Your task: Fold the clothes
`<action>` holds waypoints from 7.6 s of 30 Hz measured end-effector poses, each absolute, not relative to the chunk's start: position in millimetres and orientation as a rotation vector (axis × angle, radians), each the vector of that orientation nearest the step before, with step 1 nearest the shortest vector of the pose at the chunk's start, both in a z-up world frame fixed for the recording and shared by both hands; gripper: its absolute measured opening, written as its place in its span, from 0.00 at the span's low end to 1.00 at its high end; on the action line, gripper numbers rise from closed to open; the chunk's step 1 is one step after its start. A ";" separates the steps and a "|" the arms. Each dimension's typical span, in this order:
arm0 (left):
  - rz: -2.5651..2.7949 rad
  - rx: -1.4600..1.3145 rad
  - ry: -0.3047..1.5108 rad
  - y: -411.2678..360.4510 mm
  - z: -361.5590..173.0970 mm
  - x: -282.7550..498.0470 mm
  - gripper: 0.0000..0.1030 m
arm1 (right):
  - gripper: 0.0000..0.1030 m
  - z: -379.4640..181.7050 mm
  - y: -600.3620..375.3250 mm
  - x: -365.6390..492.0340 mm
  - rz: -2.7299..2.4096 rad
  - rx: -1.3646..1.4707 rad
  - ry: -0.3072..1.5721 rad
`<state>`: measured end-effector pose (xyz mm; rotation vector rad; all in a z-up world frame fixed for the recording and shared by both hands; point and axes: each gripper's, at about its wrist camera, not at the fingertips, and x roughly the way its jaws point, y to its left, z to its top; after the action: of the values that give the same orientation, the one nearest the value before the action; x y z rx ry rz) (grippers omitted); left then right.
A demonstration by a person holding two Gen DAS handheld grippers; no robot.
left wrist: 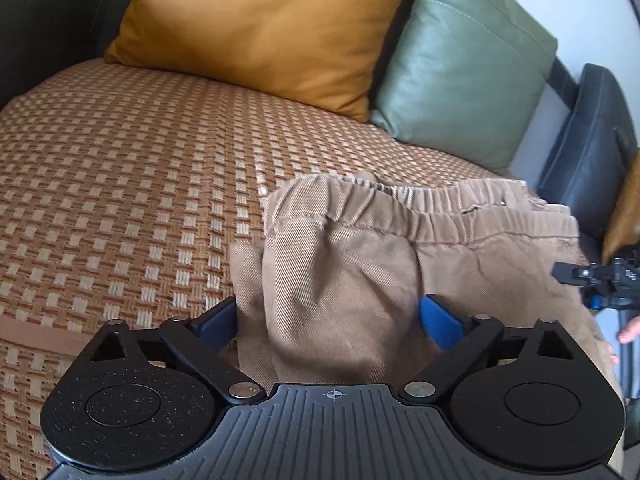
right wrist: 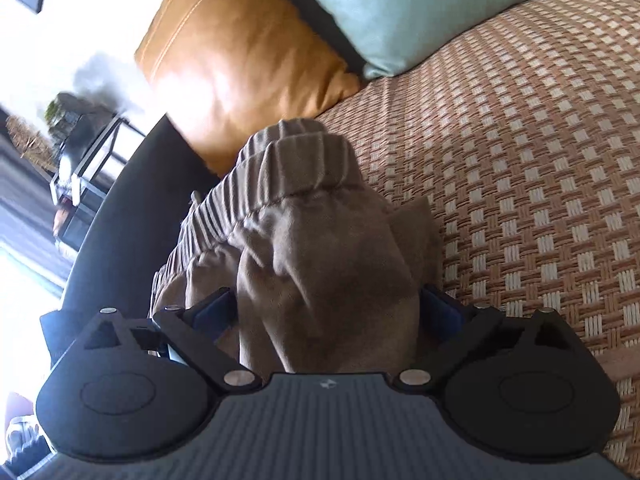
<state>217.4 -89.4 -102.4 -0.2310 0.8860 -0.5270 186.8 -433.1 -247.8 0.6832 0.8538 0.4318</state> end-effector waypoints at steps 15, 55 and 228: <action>-0.466 -0.288 0.899 -110.3 -95.1 244.0 0.55 | 0.46 -240.5 -433.4 186.9 0.339 0.768 0.811; -0.563 -0.307 1.009 -116.5 -68.2 157.3 0.43 | 0.53 -221.4 -403.2 118.5 0.387 0.715 0.980; -0.294 0.098 0.719 -508.1 51.8 34.7 1.00 | 0.99 -60.3 -566.8 -25.5 0.070 0.007 0.663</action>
<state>34.7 -508.1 51.8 0.0977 0.7187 -0.2944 -25.5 -566.8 -60.3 0.0070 0.6627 0.0701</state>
